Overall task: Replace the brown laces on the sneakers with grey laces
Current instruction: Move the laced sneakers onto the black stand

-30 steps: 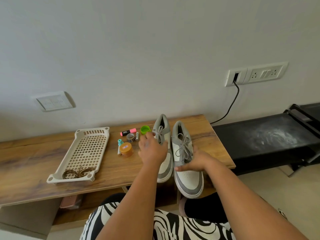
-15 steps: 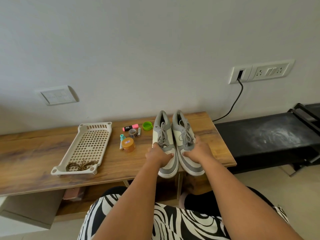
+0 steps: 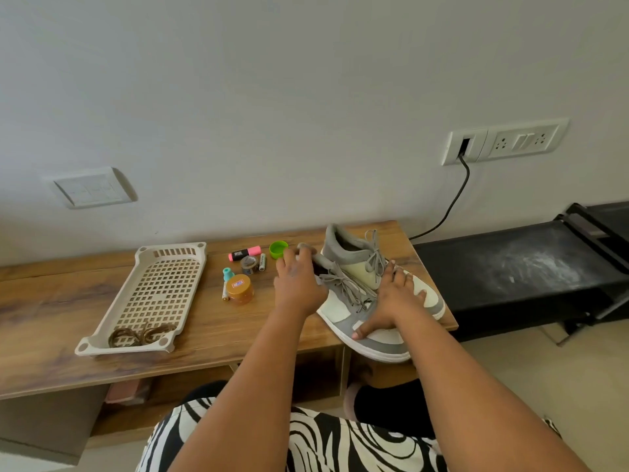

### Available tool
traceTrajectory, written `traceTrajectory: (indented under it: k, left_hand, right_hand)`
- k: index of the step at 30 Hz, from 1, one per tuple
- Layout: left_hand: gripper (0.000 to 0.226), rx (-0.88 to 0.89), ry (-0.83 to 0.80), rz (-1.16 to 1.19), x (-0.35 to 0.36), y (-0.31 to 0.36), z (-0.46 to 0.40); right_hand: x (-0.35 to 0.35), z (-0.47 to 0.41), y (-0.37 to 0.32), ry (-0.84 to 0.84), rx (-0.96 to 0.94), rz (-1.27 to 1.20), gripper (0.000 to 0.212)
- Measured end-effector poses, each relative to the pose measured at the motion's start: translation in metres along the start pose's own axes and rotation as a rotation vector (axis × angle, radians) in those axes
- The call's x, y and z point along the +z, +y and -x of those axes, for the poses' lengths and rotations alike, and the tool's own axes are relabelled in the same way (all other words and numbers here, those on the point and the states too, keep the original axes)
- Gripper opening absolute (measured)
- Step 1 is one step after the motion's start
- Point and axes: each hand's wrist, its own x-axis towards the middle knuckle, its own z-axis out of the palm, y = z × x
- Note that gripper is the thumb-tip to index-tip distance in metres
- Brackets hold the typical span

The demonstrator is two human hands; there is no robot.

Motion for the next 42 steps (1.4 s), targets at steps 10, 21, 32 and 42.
traceTrajectory:
  k: [10, 21, 32, 42]
  left_hand:
    - [0.093, 0.296, -0.447, -0.328, -0.016, -0.013, -0.037]
    - [0.102, 0.380, -0.358, -0.686, -0.013, 0.003, -0.031]
    - [0.095, 0.170, -0.311, -0.524, -0.005, 0.017, 0.004]
    - [0.082, -0.195, -0.155, -0.067, -0.006, 0.006, 0.028]
  right_hand:
    - [-0.035, -0.027, 0.035, -0.065, -0.216, 0.151, 0.162]
    - [-0.036, -0.023, 0.051, 0.024, -0.165, 0.030, 0.122]
    - [-0.010, 0.007, 0.017, -0.022, 0.146, -0.563, 0.092]
    - [0.062, 0.055, -0.043, -0.312, 0.415, -1.306, 0.109]
